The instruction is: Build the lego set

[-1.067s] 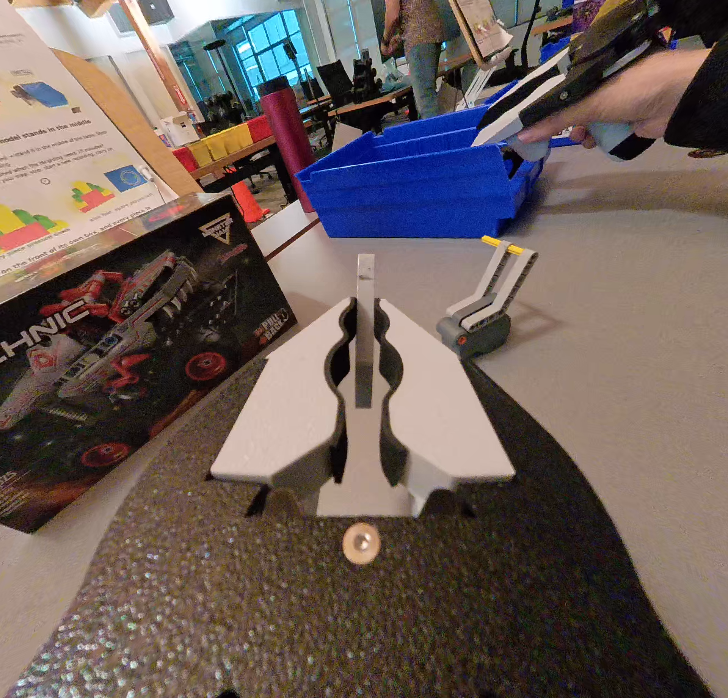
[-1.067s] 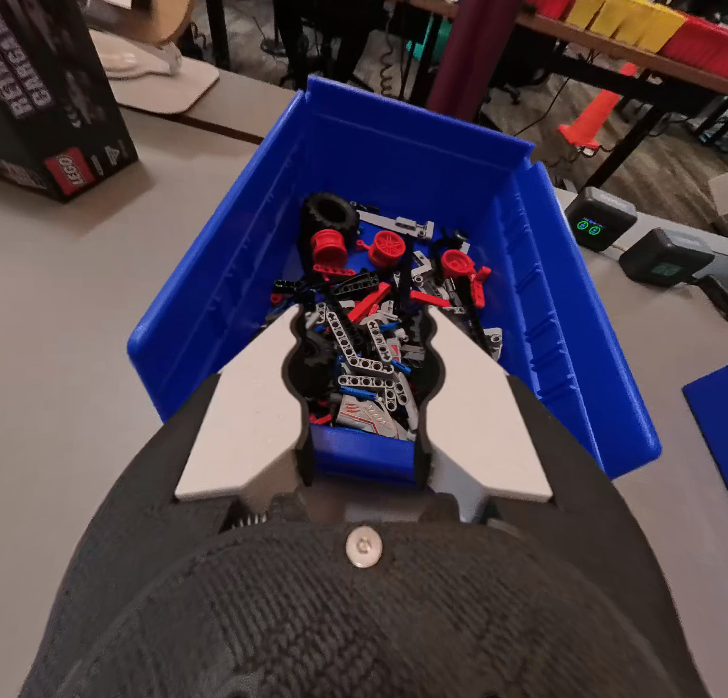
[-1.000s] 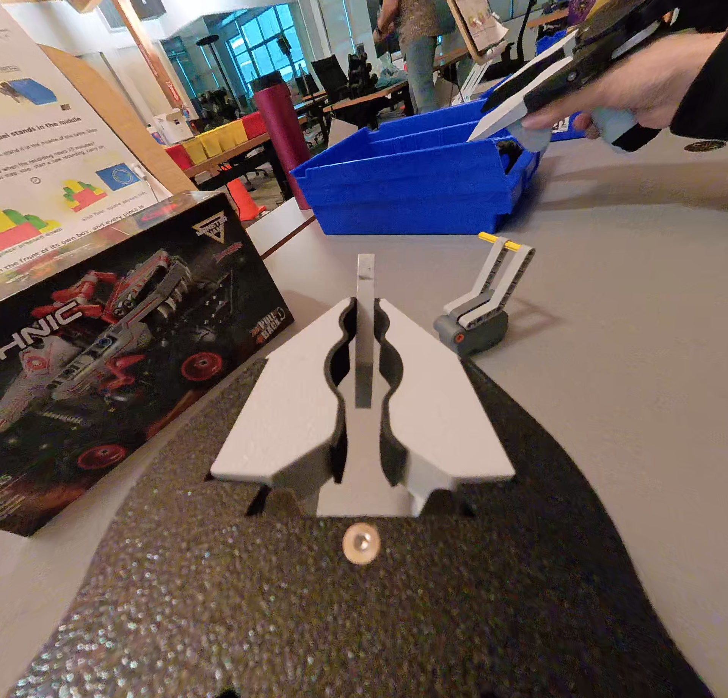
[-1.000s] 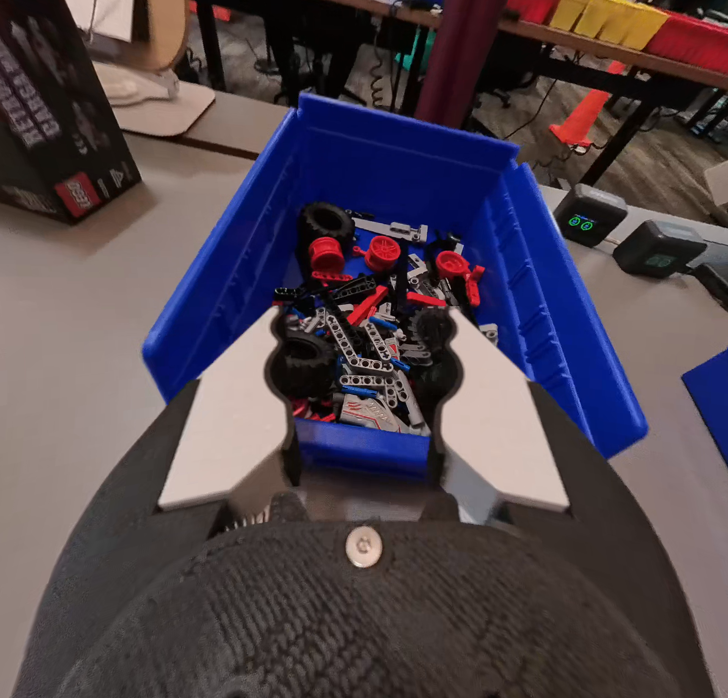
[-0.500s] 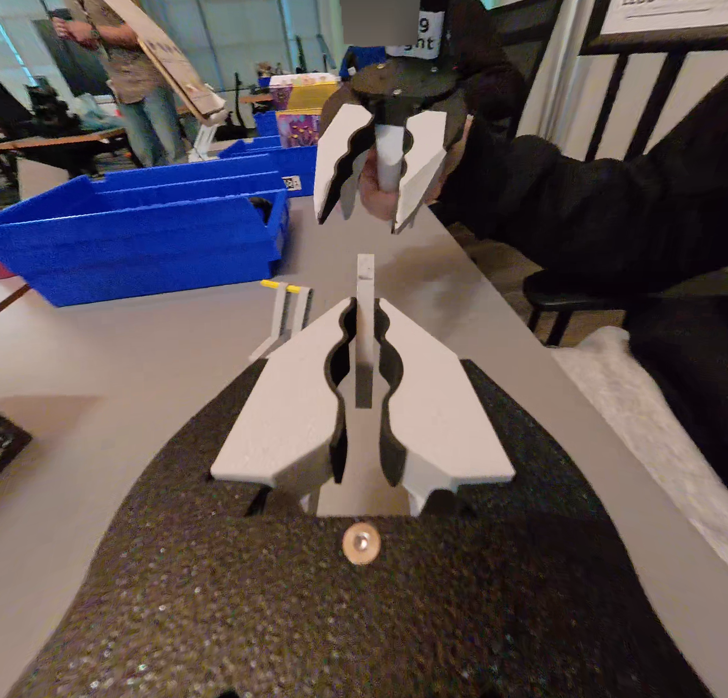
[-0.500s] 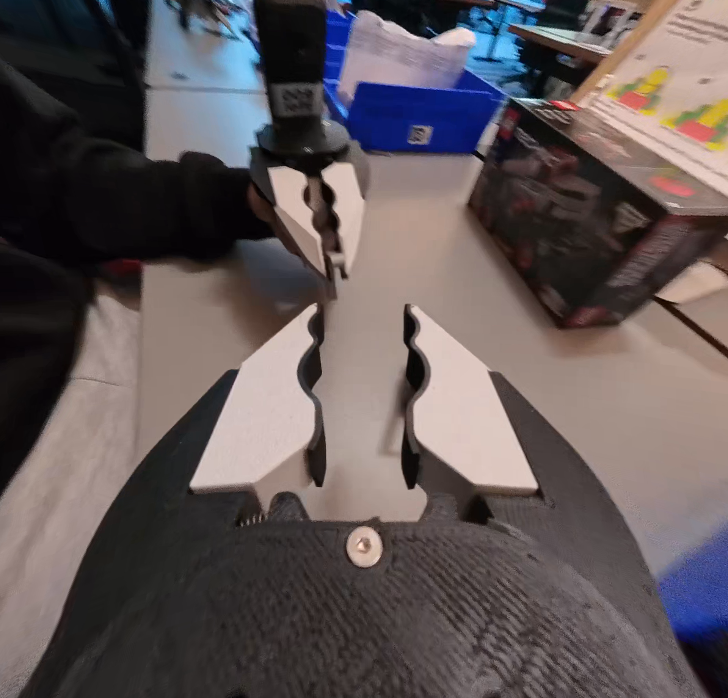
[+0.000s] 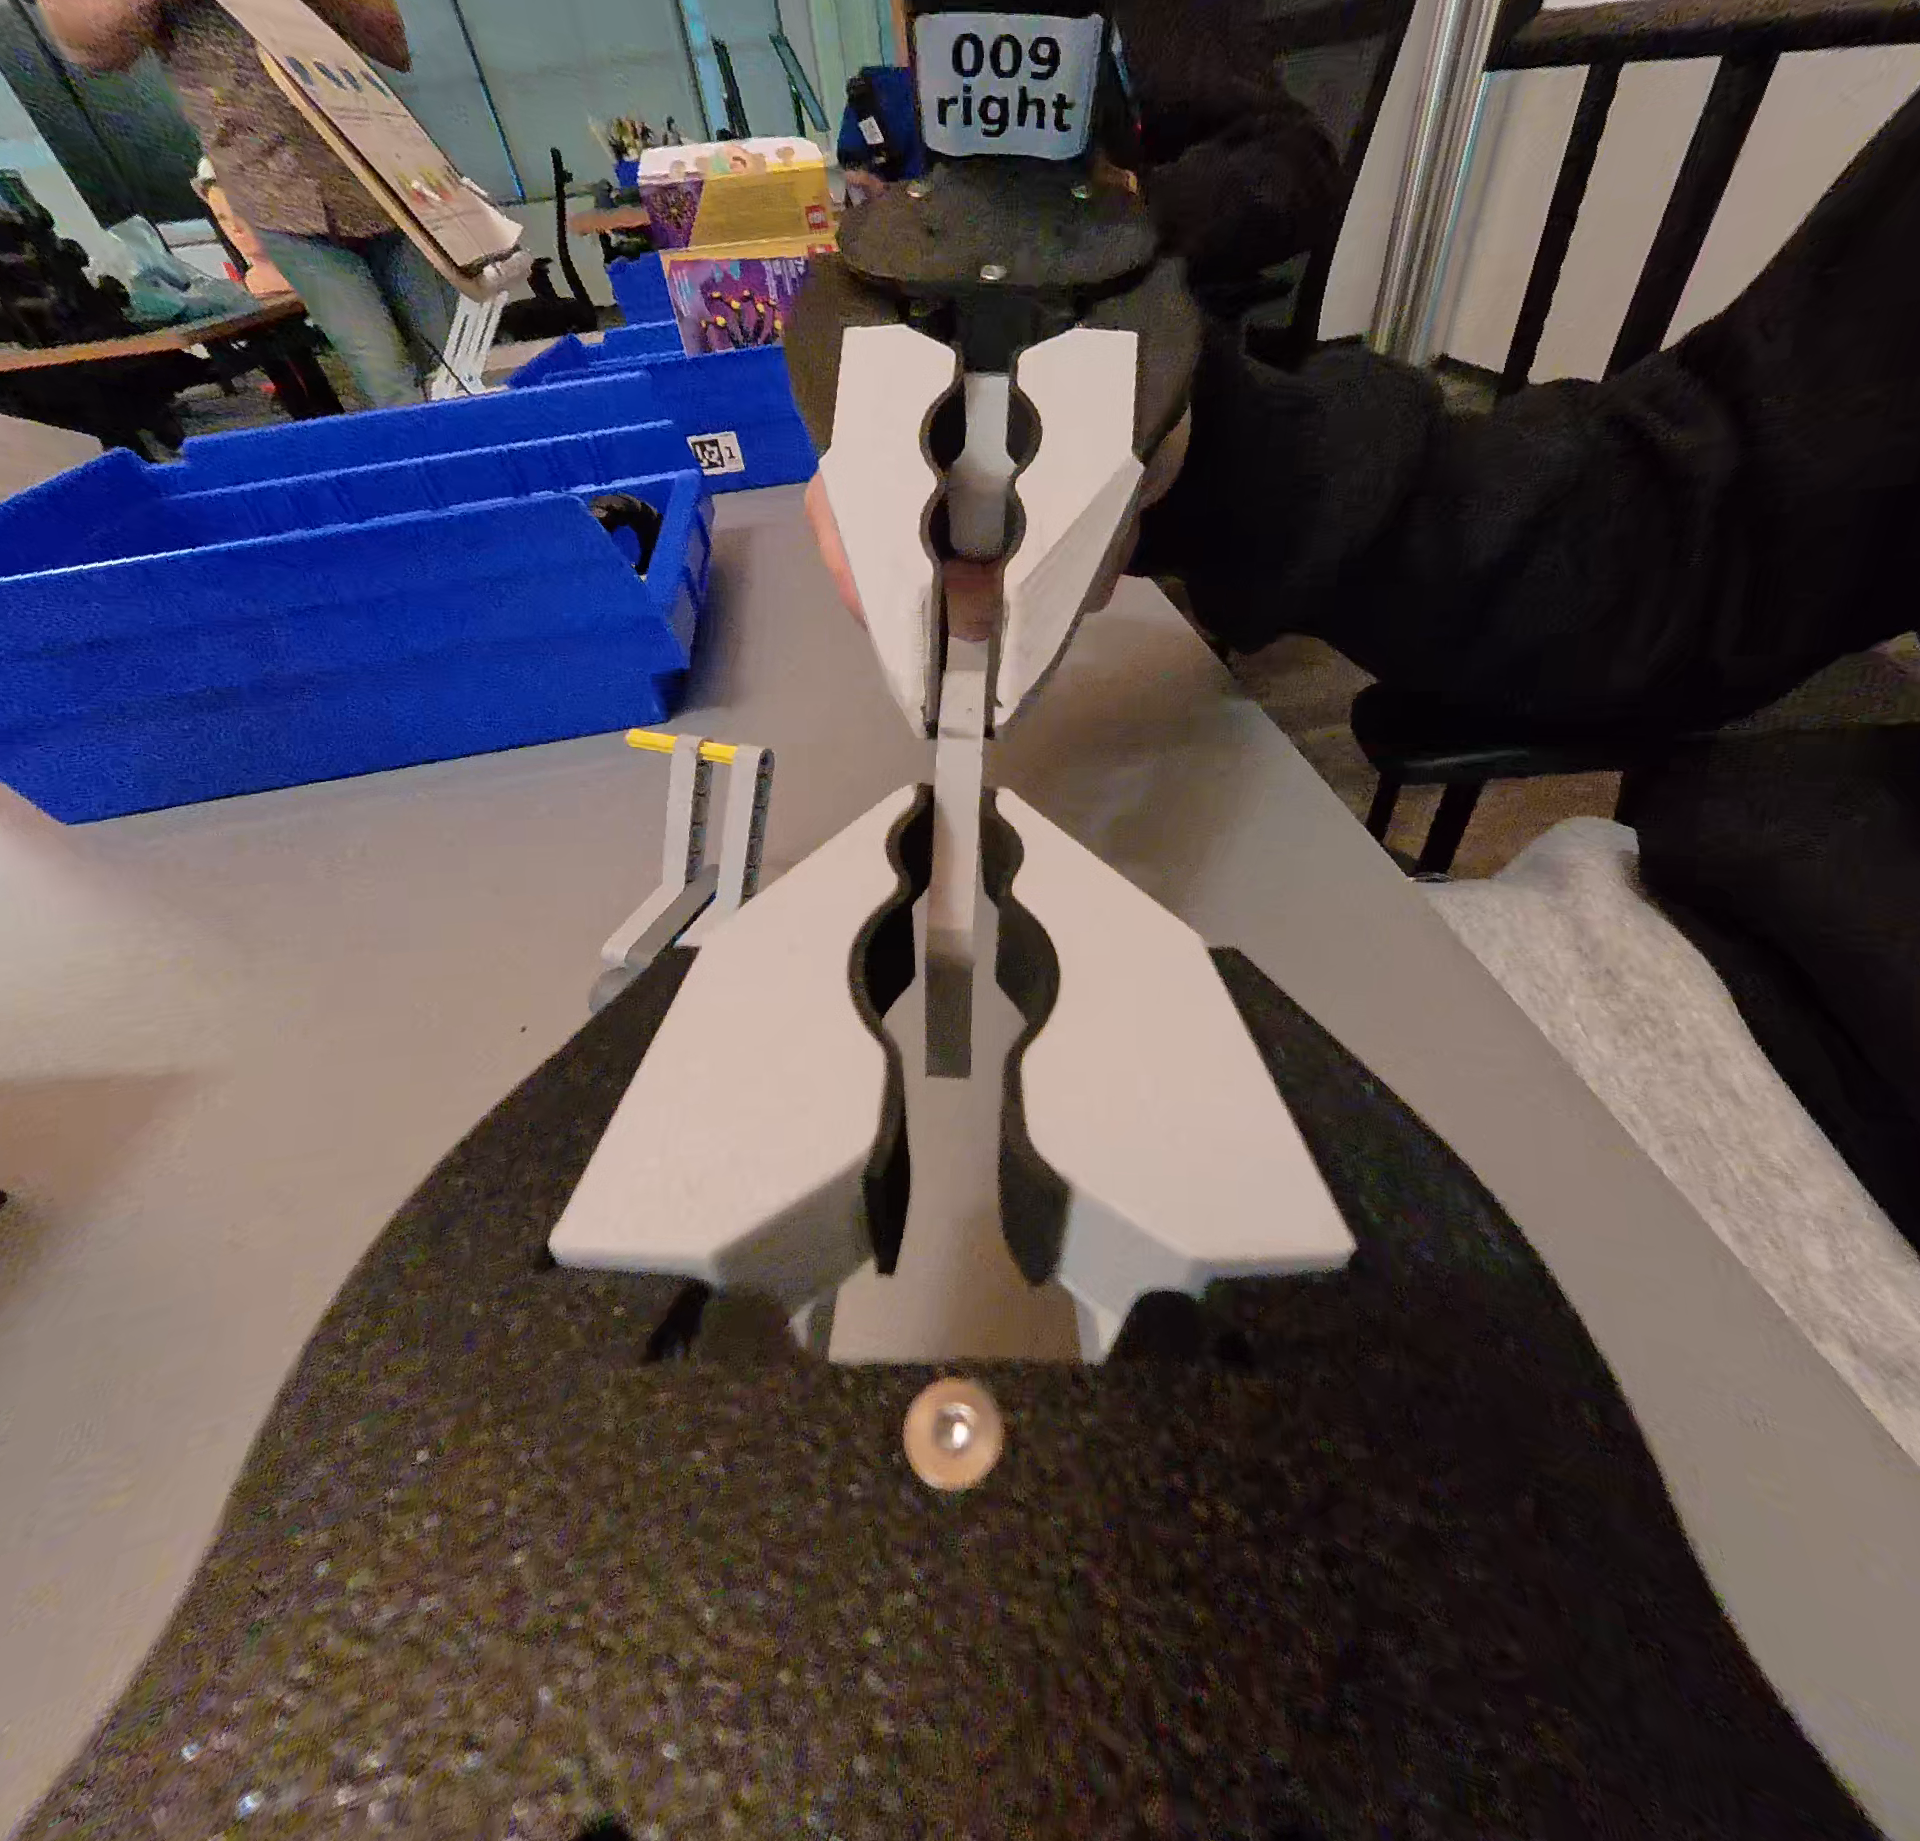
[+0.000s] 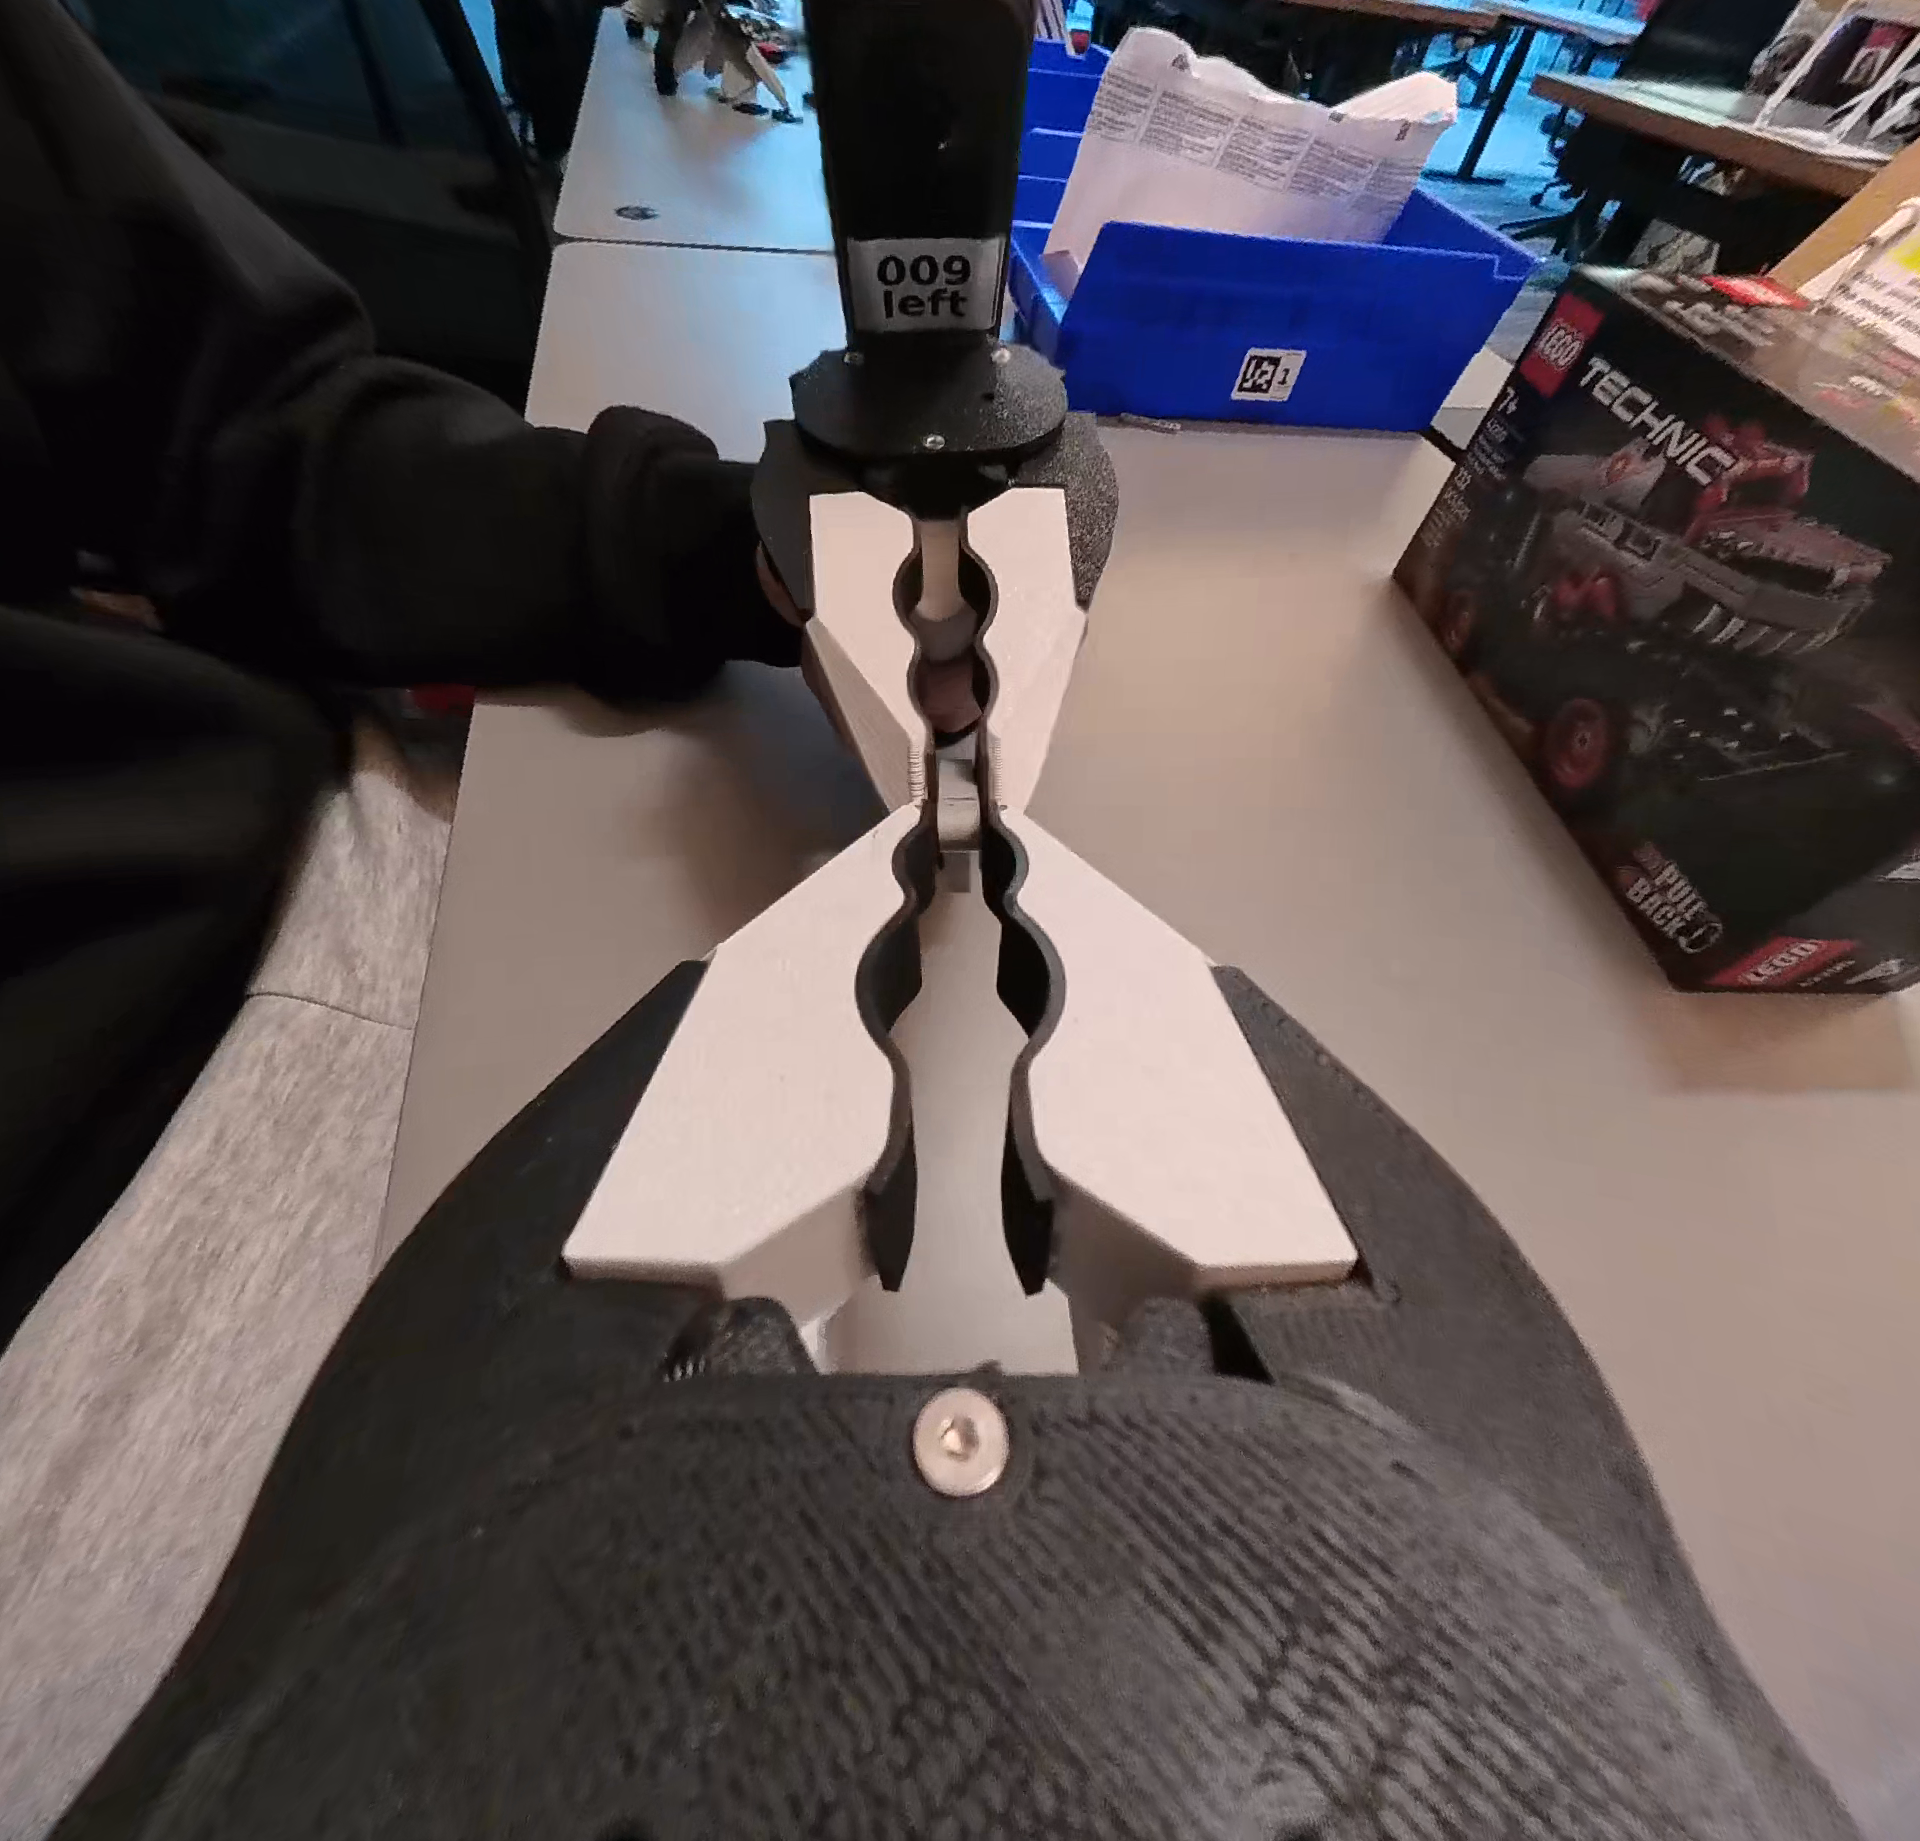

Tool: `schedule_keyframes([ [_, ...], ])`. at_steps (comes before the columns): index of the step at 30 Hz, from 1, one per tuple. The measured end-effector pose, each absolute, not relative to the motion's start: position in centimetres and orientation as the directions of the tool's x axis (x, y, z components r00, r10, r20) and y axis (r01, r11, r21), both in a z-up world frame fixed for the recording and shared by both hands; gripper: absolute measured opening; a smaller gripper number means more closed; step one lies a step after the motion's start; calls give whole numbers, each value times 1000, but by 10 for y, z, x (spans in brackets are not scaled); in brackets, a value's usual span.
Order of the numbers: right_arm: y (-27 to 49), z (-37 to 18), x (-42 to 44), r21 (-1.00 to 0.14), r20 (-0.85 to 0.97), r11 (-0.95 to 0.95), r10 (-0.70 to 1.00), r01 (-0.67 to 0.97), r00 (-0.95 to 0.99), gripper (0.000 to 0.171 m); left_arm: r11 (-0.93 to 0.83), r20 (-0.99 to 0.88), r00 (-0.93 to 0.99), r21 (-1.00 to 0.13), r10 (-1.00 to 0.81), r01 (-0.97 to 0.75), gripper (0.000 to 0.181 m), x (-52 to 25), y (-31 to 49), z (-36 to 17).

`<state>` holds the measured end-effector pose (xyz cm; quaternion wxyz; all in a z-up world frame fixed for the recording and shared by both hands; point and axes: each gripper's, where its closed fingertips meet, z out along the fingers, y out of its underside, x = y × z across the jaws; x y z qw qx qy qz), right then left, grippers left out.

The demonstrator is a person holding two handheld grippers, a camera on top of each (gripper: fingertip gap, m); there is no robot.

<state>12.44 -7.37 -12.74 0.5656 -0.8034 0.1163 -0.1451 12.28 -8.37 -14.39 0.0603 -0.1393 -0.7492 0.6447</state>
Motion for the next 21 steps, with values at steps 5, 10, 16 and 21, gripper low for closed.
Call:
schedule_keyframes([
  [5,-81,-117,142,-951,151,-310,-449,4,881,7,96,-75,-984,-991,159,91,36,145,-84,-139],
  [10,-132,-70,153,-966,207,-254,-652,46,729,7,194,-358,-711,-933,-605,304,95,278,39,-24],
  [16,-174,-46,147,-983,172,-173,-738,64,653,7,485,-459,194,-866,-867,121,102,339,318,170],
  [21,-194,-56,150,-991,121,-125,-766,38,632,7,550,-469,435,-832,-768,73,102,315,353,216],
])
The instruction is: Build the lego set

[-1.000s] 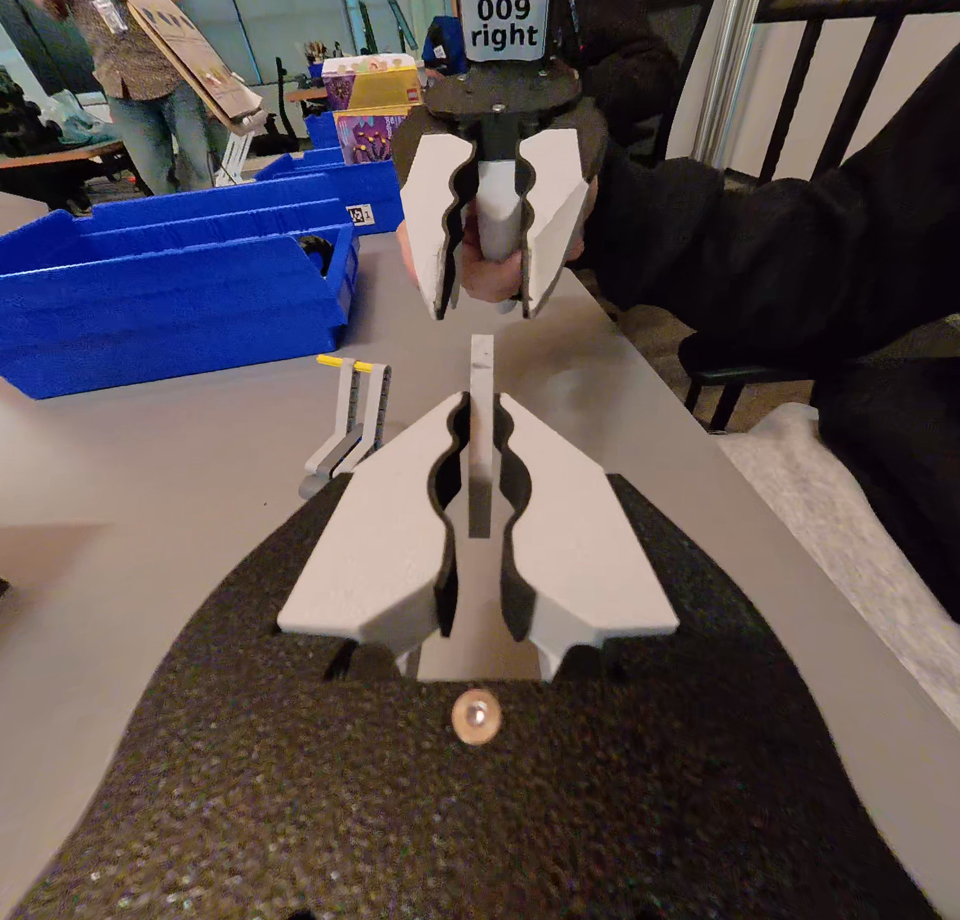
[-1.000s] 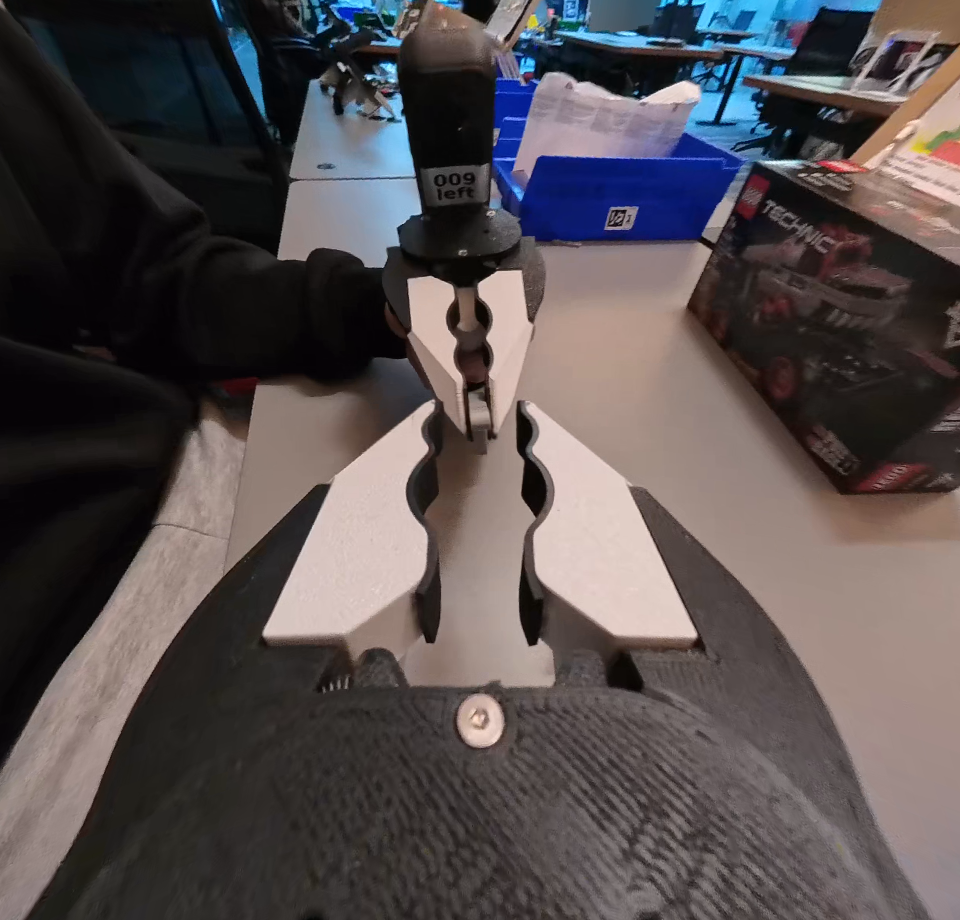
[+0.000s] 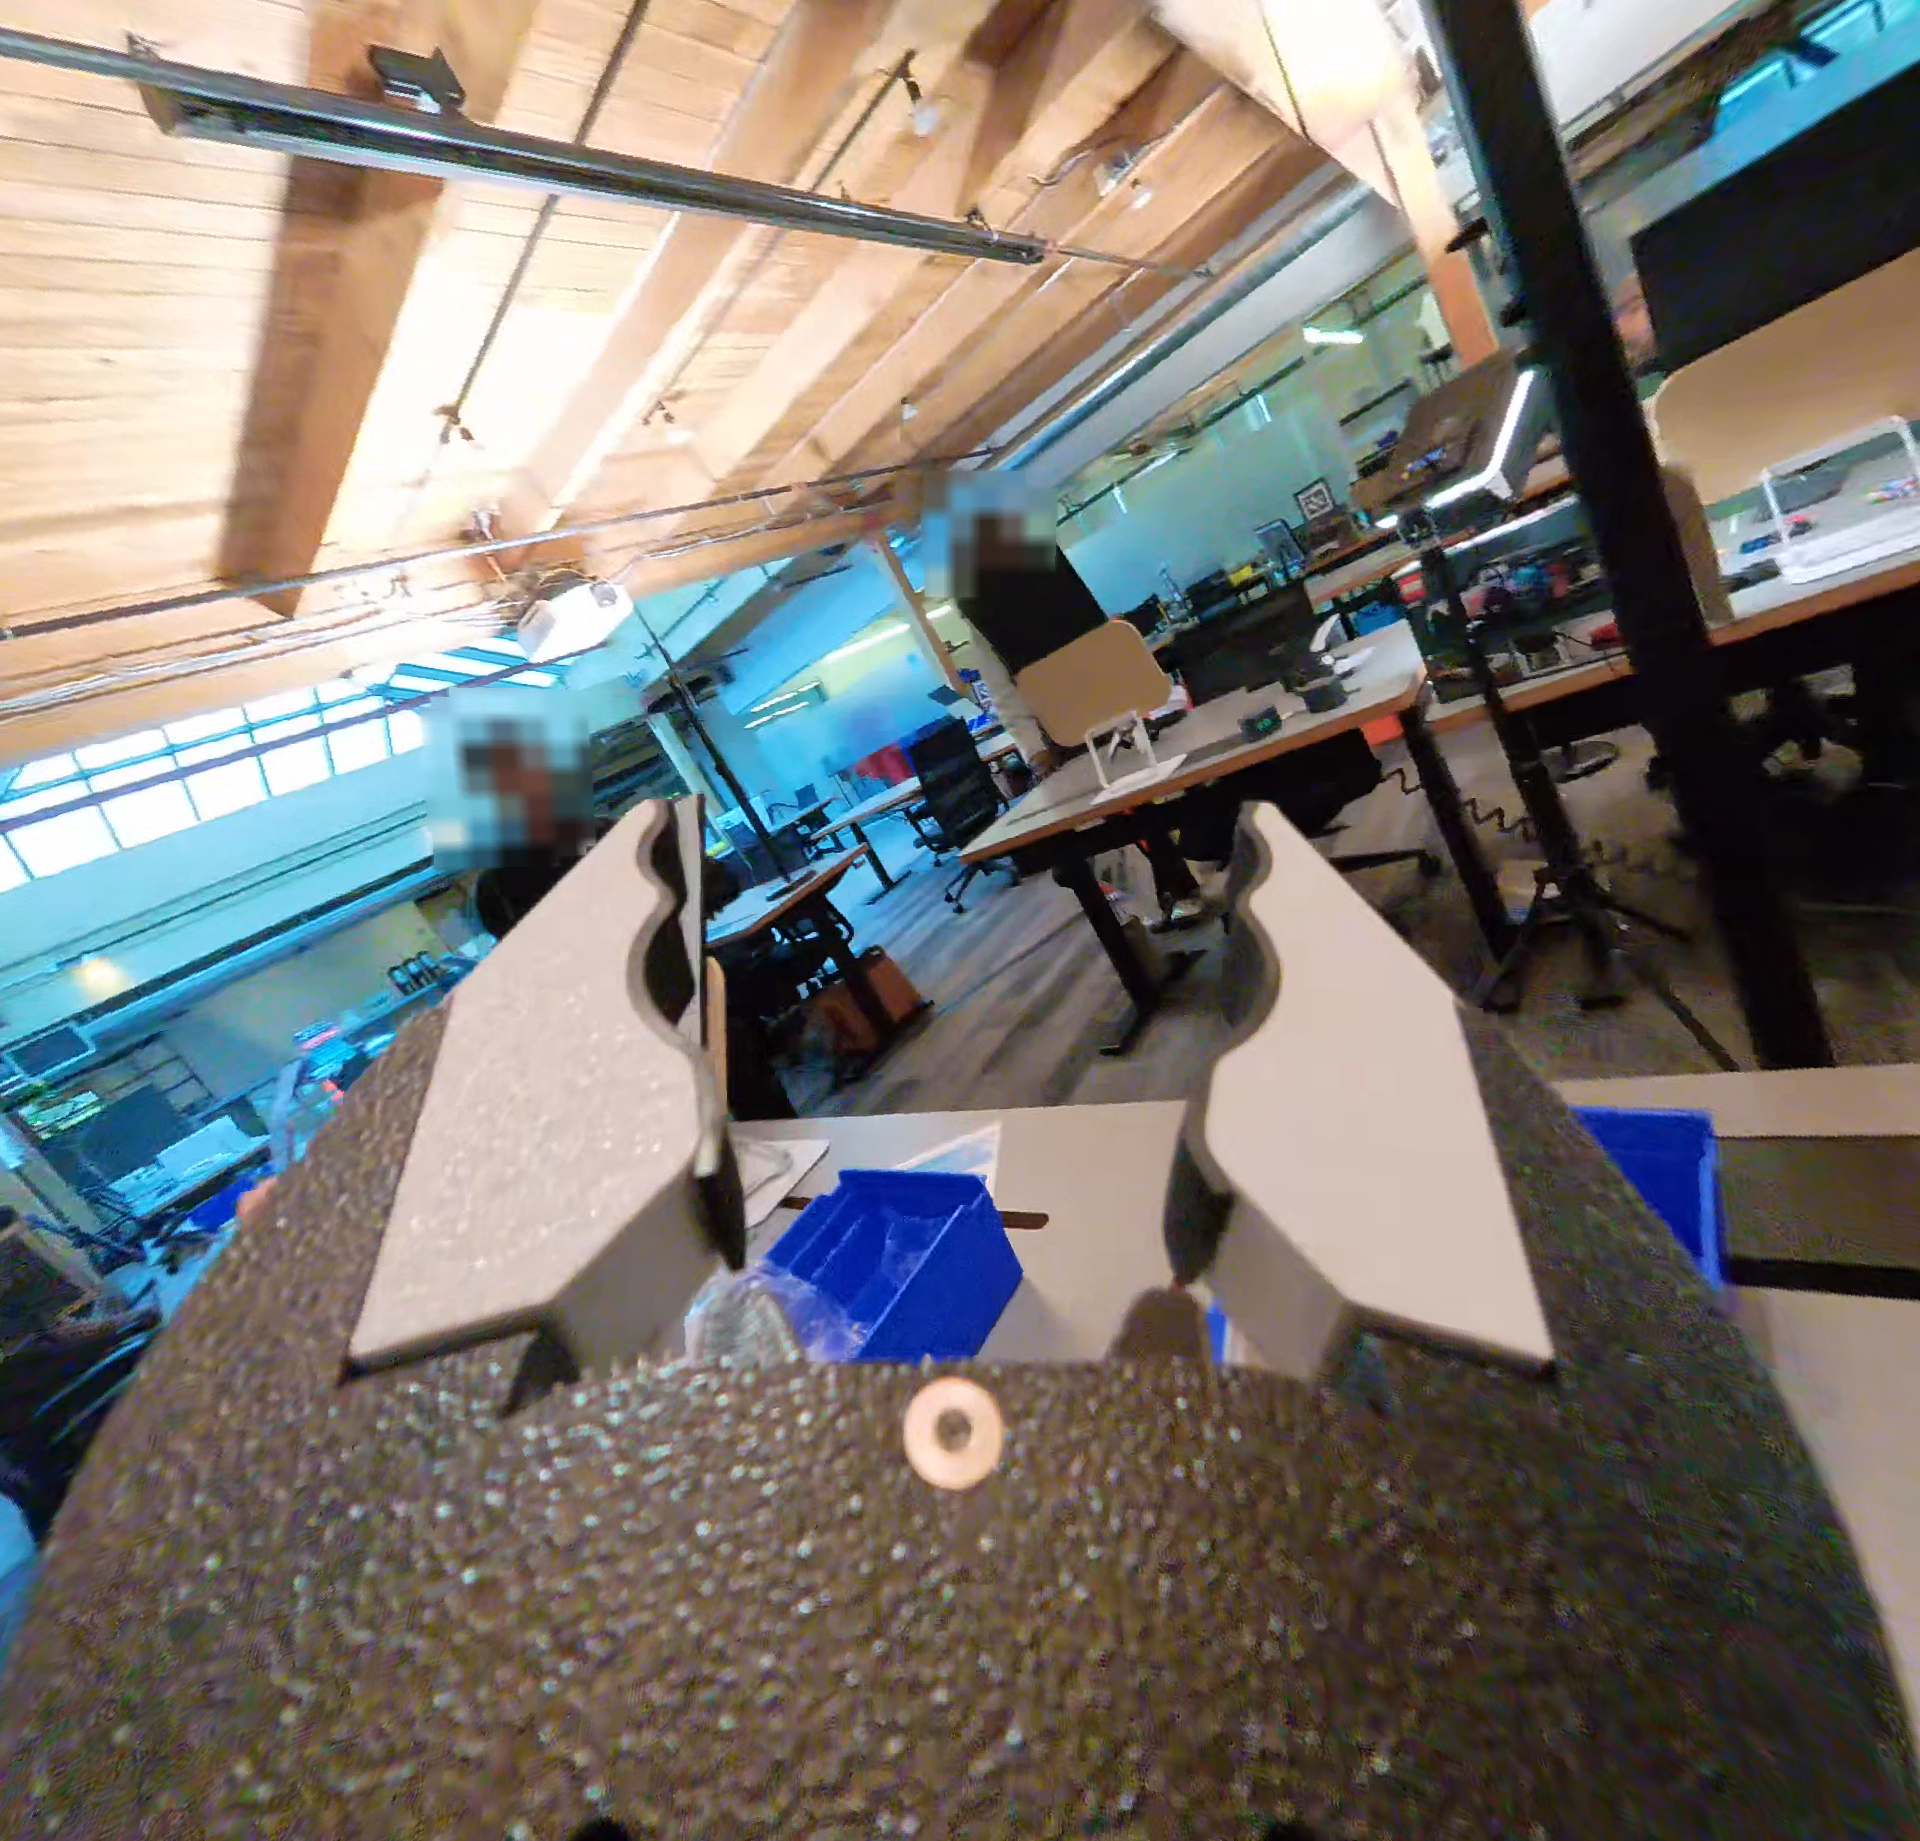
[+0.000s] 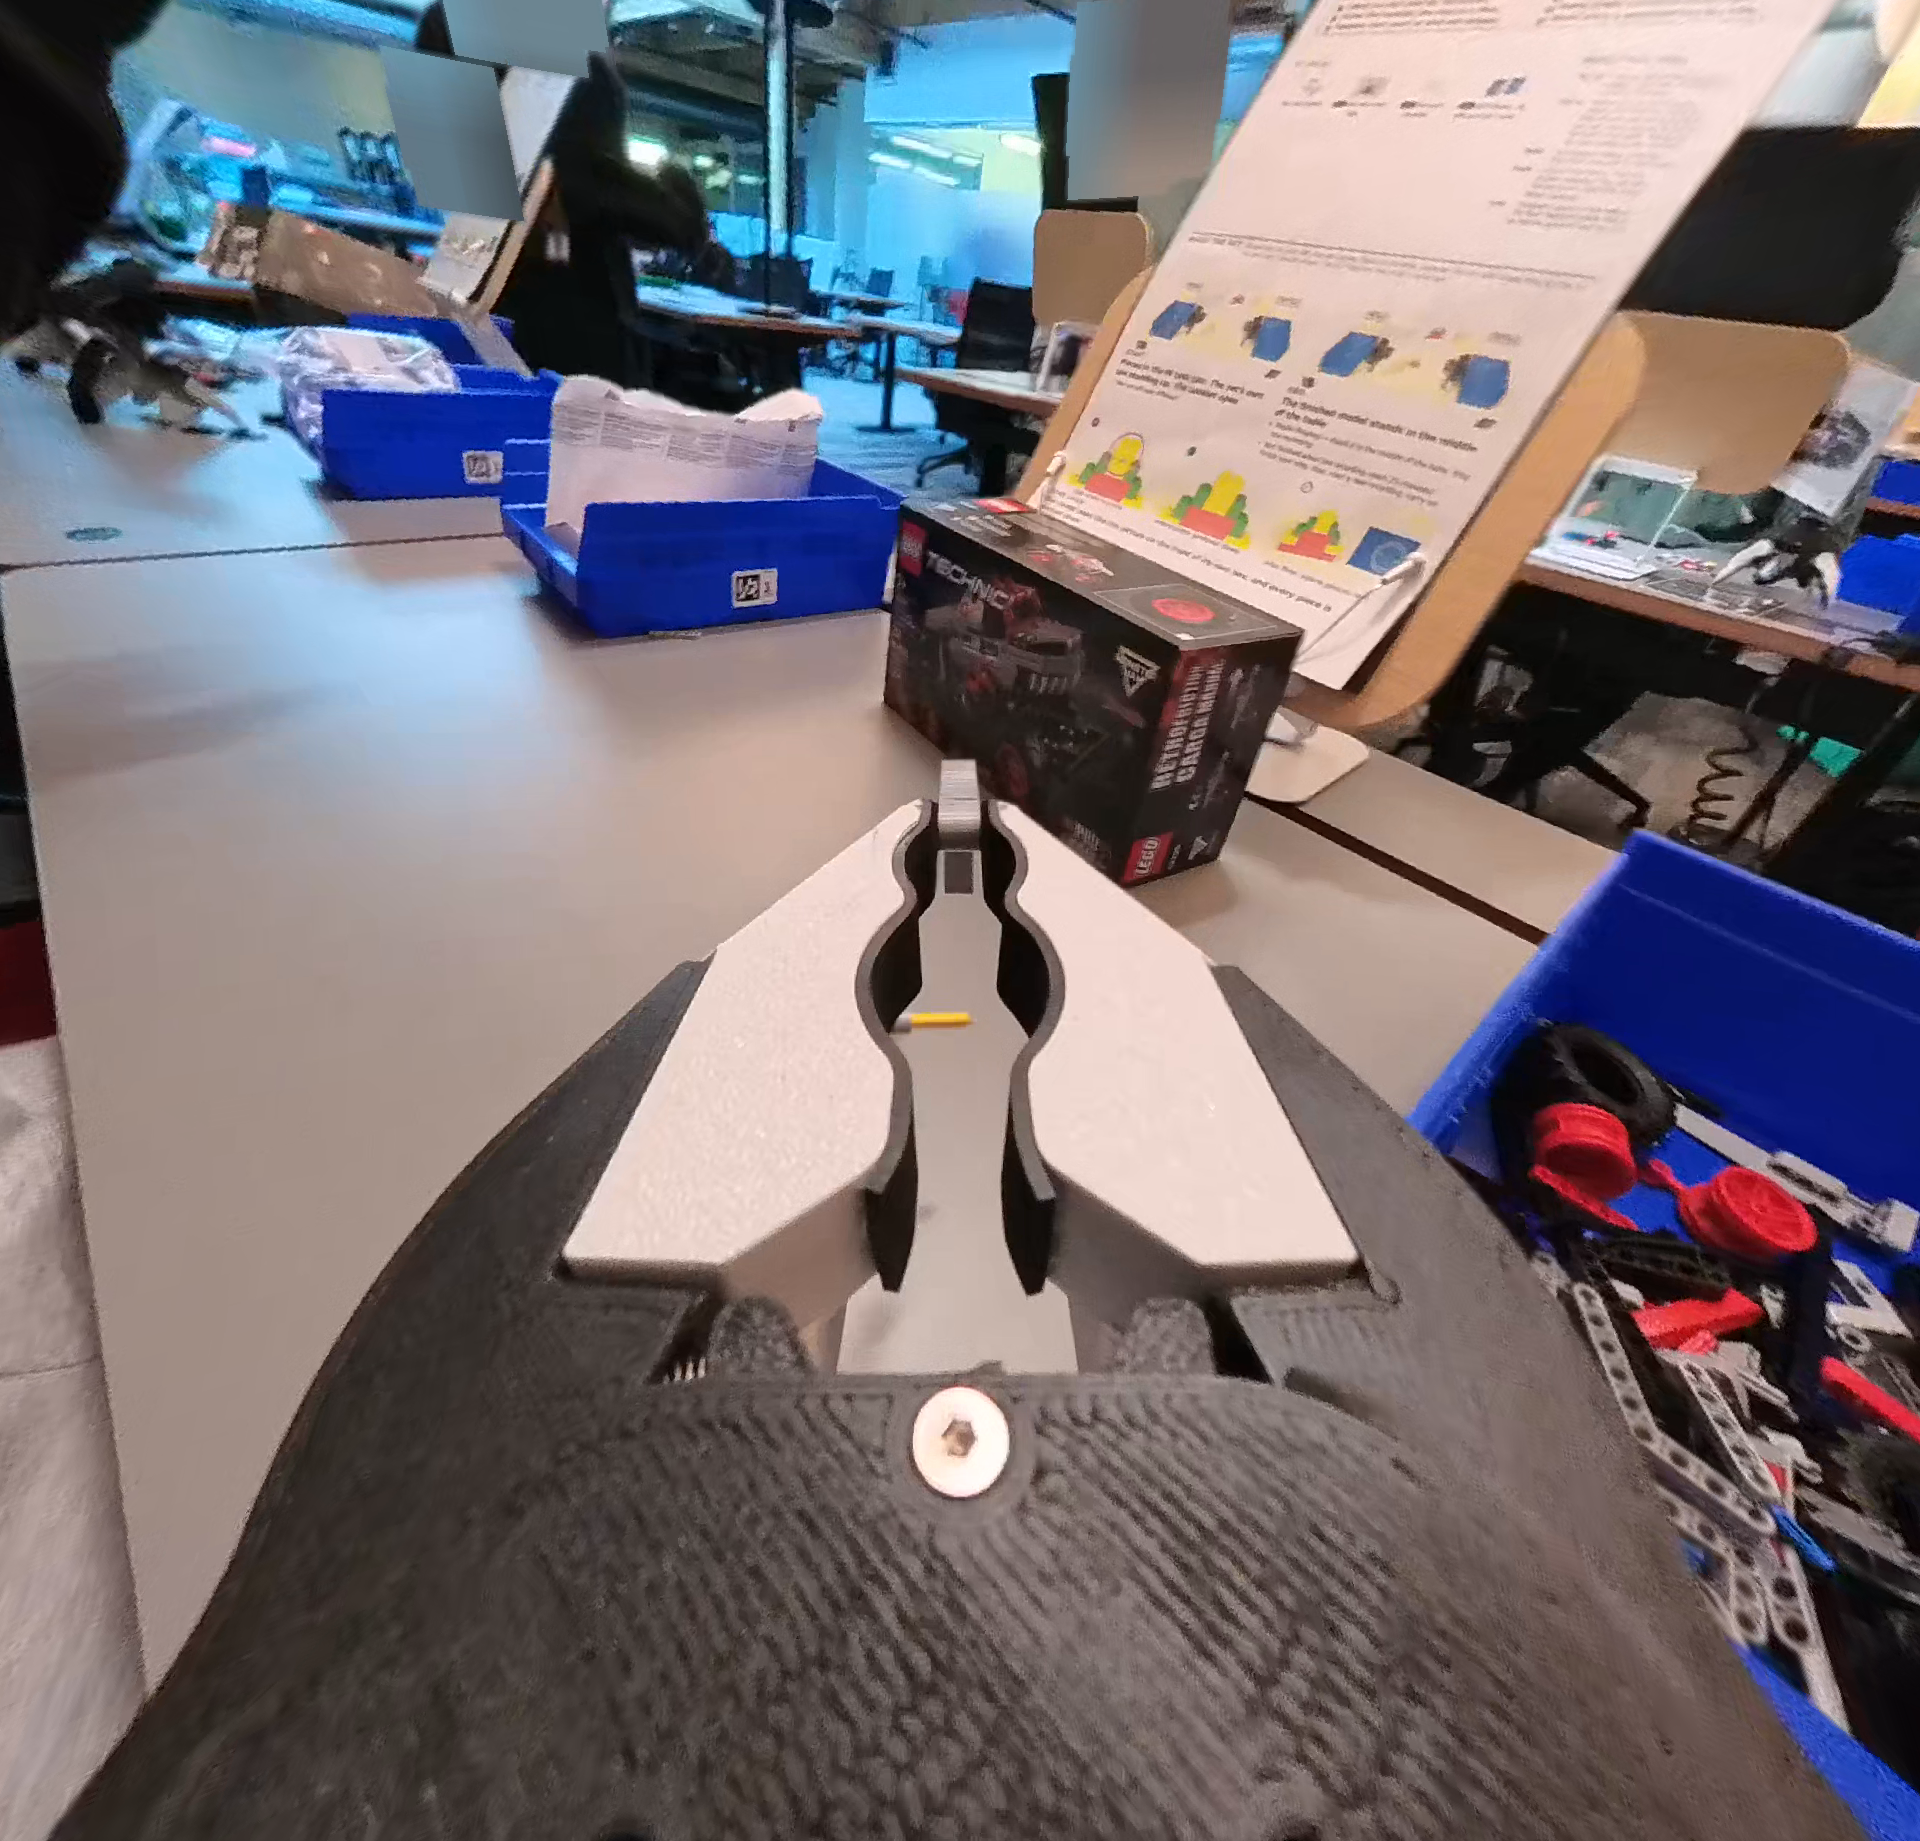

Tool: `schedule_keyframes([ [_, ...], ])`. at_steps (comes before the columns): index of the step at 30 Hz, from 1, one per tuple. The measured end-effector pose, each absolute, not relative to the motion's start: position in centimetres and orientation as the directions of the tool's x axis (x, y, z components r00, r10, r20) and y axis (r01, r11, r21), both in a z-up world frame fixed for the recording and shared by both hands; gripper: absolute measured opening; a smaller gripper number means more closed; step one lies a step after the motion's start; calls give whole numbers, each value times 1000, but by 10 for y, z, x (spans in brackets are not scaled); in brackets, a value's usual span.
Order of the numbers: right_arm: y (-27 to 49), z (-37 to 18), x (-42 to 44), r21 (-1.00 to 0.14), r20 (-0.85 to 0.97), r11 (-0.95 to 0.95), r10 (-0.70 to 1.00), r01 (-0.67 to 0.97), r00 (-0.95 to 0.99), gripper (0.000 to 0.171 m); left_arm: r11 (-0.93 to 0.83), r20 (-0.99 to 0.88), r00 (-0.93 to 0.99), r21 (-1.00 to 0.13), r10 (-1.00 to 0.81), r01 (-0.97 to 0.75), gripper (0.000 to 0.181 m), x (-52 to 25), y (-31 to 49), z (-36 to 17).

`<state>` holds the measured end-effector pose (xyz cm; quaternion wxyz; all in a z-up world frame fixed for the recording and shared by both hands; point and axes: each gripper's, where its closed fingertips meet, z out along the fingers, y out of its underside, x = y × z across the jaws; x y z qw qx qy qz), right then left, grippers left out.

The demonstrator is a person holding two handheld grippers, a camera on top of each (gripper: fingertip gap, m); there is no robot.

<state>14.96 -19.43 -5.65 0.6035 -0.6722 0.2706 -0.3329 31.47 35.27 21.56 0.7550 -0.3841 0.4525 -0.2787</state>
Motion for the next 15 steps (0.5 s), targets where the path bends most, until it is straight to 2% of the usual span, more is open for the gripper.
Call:
schedule_keyframes([
  [4,-215,-52,151,-997,78,-74,-801,31,593,7,437,-369,318,-883,-873,174,99,313,296,193],
  [9,-261,-49,150,-995,97,-93,-902,31,421,7,473,-451,146,-816,-880,333,96,300,188,153],
  [13,-319,-42,144,-997,75,-70,-976,34,204,7,529,-494,191,-778,-848,340,102,309,201,143],
  [15,-350,-48,145,-996,84,-83,-991,10,105,7,468,-470,74,-825,-879,316,103,320,205,119],
])
